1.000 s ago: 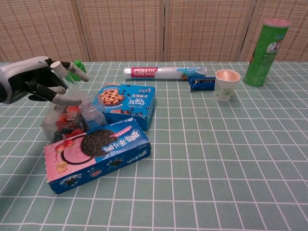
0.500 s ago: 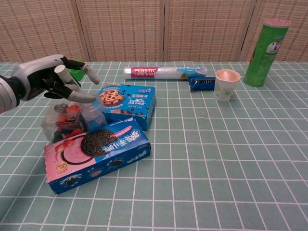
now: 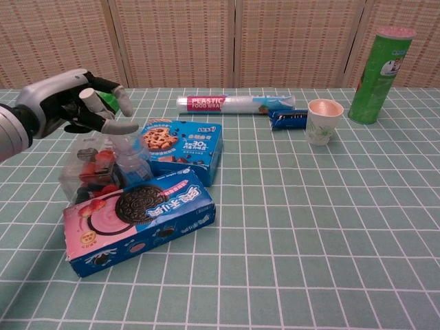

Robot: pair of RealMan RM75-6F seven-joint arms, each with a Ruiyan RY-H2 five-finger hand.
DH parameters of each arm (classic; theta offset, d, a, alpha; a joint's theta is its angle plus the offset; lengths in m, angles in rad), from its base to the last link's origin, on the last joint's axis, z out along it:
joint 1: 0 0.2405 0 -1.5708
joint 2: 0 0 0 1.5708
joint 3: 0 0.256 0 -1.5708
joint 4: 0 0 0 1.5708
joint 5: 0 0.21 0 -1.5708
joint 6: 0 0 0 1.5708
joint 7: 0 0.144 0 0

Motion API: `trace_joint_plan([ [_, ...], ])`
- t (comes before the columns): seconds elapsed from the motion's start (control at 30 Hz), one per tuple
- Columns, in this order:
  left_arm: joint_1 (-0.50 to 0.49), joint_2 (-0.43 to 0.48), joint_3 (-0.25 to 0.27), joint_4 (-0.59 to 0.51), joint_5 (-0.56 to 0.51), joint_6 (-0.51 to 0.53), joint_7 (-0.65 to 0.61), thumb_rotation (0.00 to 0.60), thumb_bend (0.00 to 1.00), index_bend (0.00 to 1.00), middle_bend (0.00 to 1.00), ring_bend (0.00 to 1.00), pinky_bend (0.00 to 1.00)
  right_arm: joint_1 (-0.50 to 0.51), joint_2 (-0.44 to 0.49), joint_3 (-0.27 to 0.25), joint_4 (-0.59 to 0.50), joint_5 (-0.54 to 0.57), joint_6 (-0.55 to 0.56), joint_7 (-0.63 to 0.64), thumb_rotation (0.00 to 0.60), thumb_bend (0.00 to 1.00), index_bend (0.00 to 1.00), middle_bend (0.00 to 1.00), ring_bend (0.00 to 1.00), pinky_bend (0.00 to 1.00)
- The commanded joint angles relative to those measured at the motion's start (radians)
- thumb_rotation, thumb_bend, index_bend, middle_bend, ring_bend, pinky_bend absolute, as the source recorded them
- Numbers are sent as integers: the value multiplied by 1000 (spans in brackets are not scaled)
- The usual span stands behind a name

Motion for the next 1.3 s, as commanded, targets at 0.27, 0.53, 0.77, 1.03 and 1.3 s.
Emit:
trace_joint_plan([
  [0.27,-1,8,7,-7,9,1,6,600,358,797,1000,1000,1000,0,0,0,0,0,0,1,600,284,332,458,358,513],
  [0.53,2,4,1,-17,35,37,4,600,357,856,1000,1000,1000,2,0,1,3,3,-5,4,600,284,333,458,359,513],
  [0.77,-3,34,-27,-79,26,60,41,600,358,860,1000,1000,1000,2,0,0,3,2,-7,5,600,284,333,458,359,513],
  [1.03,9,109,-75,-208,-2,100,67,600,357,863,1000,1000,1000,4,-1,-2,3,0,-11,3,600,284,332,458,359,513],
  [1.3,25,204,-108,-336,-40,115,88,600,357,864,1000,1000,1000,5,-4,-4,-1,-5,-11,-9,600,284,333,458,358,513],
])
